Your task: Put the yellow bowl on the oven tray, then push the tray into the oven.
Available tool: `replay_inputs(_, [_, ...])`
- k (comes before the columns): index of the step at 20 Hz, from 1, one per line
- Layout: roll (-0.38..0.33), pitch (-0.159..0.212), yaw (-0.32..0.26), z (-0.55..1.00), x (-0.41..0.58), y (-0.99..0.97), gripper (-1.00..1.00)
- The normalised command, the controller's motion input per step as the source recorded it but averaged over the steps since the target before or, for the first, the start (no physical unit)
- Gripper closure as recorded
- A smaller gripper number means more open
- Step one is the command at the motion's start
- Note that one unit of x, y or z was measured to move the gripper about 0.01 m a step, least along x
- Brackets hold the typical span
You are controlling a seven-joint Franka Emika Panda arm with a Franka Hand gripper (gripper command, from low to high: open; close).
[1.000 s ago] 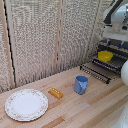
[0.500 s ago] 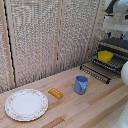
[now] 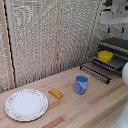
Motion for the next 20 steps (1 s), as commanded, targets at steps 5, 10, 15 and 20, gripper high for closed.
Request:
replay_inputs(5, [-0.295, 0.032, 0.264, -0.19, 0.0, -0.03, -1.0])
replay_inputs(10, [-0.284, 0.0, 0.285, -0.26, 0.0, -0.04, -1.0])
replay_inputs(15, [-0.276, 0.025, 0.282, -0.19, -0.003, -0.04, -1.0])
replay_inputs(20, [-0.267, 0.114, 0.262, -0.02, -0.075, 0.0, -1.0])
